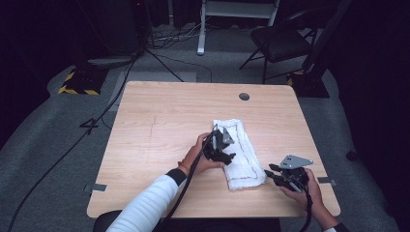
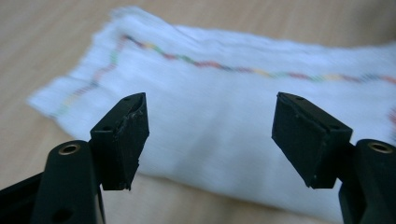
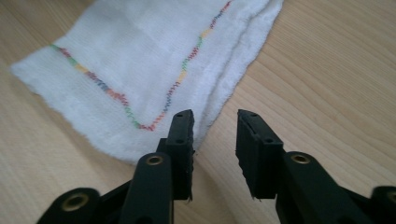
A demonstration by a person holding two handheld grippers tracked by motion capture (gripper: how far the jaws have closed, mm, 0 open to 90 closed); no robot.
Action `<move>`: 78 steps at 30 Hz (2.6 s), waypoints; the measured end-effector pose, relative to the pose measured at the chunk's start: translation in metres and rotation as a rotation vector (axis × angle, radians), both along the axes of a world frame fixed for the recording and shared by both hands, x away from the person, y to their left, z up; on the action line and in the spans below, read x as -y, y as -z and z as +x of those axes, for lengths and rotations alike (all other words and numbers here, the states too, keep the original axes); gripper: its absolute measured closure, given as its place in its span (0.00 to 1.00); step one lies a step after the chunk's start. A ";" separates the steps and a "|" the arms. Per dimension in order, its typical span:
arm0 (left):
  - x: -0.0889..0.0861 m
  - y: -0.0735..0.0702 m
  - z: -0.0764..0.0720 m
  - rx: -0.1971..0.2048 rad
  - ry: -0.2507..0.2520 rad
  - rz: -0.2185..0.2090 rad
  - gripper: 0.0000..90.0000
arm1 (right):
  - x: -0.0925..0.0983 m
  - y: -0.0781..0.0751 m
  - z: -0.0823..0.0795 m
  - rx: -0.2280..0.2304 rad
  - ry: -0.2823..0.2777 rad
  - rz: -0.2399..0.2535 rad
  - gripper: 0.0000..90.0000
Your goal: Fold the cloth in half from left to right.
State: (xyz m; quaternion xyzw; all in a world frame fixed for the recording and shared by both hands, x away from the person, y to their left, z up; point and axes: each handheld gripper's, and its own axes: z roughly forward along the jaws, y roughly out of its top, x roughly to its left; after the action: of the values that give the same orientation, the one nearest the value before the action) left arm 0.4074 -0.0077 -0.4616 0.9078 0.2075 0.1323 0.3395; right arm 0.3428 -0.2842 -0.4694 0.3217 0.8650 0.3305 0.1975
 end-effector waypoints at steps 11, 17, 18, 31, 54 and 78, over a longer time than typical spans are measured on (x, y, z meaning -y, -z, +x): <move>-0.002 0.026 -0.032 -0.064 0.049 0.021 0.33 | -0.006 0.014 0.006 -0.048 -0.077 -0.046 0.84; -0.015 0.030 -0.031 -0.095 0.052 -0.009 0.33 | -0.010 0.017 0.001 -0.067 -0.105 -0.036 0.87; -0.015 0.030 -0.031 -0.095 0.052 -0.009 0.33 | -0.011 0.017 0.000 -0.071 -0.112 -0.034 0.87; -0.057 0.032 -0.046 -0.127 0.012 -0.028 0.32 | -0.034 0.013 -0.017 -0.097 -0.191 -0.022 0.73; -0.050 -0.001 0.044 -0.010 -0.154 -0.073 0.24 | -0.037 -0.023 0.100 -0.028 0.015 0.100 0.54; -0.022 0.030 0.135 -0.115 -0.313 -0.043 0.27 | -0.066 0.009 0.192 -0.165 0.151 0.047 0.54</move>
State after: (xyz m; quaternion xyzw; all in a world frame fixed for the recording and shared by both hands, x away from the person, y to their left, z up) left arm 0.5425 0.0141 -0.4920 0.8631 0.3682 0.1270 0.3216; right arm 0.5353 -0.2187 -0.4787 0.4166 0.8437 0.3072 0.1424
